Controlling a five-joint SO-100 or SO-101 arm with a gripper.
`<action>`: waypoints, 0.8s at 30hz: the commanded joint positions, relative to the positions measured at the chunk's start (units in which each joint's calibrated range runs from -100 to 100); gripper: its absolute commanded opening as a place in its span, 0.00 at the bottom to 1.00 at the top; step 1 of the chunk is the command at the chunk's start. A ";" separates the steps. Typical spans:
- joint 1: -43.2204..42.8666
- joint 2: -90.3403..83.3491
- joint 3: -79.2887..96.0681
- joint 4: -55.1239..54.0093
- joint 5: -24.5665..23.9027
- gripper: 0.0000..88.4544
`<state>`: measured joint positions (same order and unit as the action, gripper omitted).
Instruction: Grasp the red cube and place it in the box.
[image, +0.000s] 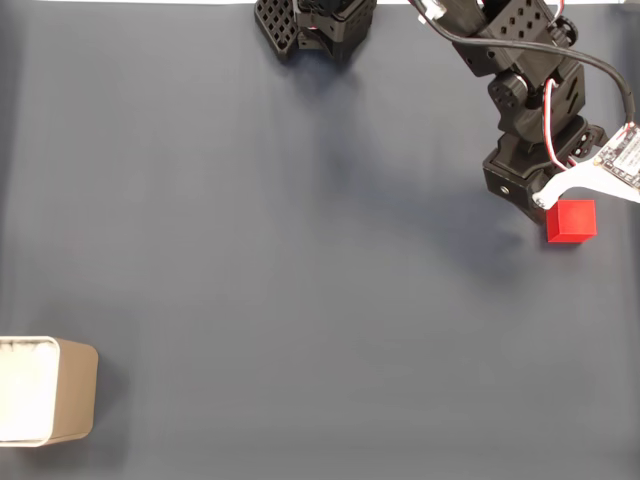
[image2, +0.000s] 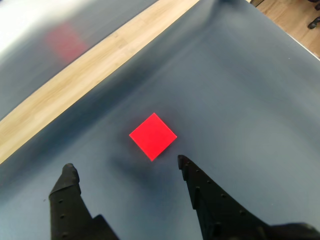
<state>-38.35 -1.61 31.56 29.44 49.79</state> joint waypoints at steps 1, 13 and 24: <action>0.50 0.05 -3.09 -1.40 0.29 0.51; 0.36 4.38 -5.73 -3.04 -0.05 0.51; -0.35 8.89 -10.39 -3.04 -0.54 0.51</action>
<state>-38.35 7.69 24.32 27.29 49.84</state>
